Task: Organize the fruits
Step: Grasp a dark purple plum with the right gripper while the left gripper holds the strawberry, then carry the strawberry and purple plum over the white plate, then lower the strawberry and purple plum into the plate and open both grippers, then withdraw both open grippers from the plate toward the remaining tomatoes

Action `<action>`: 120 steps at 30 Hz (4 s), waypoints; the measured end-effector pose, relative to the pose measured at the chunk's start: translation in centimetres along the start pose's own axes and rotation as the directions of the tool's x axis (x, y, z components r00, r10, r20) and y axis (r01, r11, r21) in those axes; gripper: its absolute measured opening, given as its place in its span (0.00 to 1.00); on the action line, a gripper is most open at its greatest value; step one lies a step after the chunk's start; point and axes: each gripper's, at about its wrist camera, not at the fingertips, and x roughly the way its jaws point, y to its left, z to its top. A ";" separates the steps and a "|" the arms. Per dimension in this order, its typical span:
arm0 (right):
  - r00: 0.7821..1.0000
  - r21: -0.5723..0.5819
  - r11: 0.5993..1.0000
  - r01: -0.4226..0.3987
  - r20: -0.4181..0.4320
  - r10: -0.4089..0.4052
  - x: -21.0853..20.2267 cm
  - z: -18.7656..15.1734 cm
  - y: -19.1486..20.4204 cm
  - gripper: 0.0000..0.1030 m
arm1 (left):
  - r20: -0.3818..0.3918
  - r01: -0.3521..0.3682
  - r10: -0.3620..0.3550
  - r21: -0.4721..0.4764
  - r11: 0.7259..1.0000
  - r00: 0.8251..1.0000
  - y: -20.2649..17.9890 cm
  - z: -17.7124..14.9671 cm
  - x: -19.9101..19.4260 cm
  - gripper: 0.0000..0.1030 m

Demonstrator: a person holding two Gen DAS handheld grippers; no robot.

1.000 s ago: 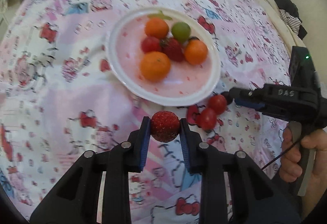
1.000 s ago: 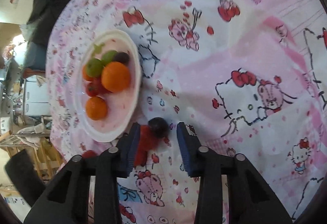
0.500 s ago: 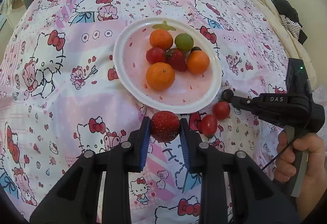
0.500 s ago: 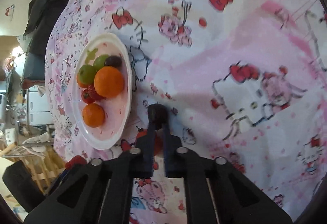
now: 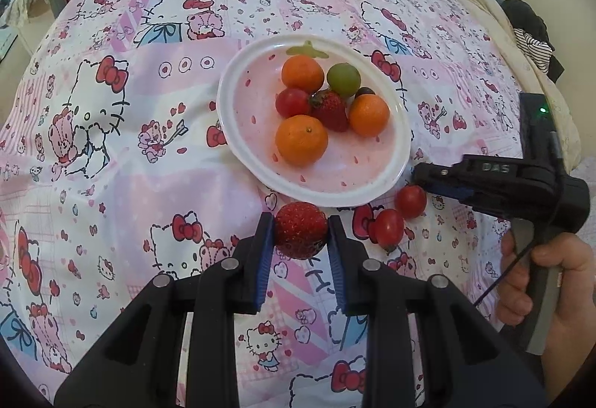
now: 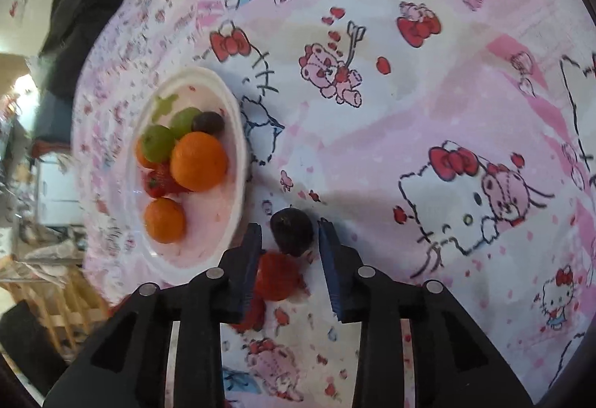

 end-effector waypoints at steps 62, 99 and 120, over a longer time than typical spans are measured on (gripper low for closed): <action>0.997 -0.497 0.867 -0.038 0.034 0.063 1.2 2.6 10.9 0.24 | 0.129 -0.186 0.170 0.123 0.975 0.977 2.0 10.1 4.5 0.24; 0.969 -0.413 0.910 -0.048 0.204 0.143 -6.0 1.6 9.5 0.82 | 0.208 -0.140 0.129 0.039 0.989 0.969 2.0 8.9 -1.4 0.79; 0.950 -0.288 0.954 -0.079 0.269 0.160 -10.5 -2.7 5.1 0.82 | 0.245 -0.133 0.142 -0.055 0.990 0.959 3.9 4.7 -6.2 0.79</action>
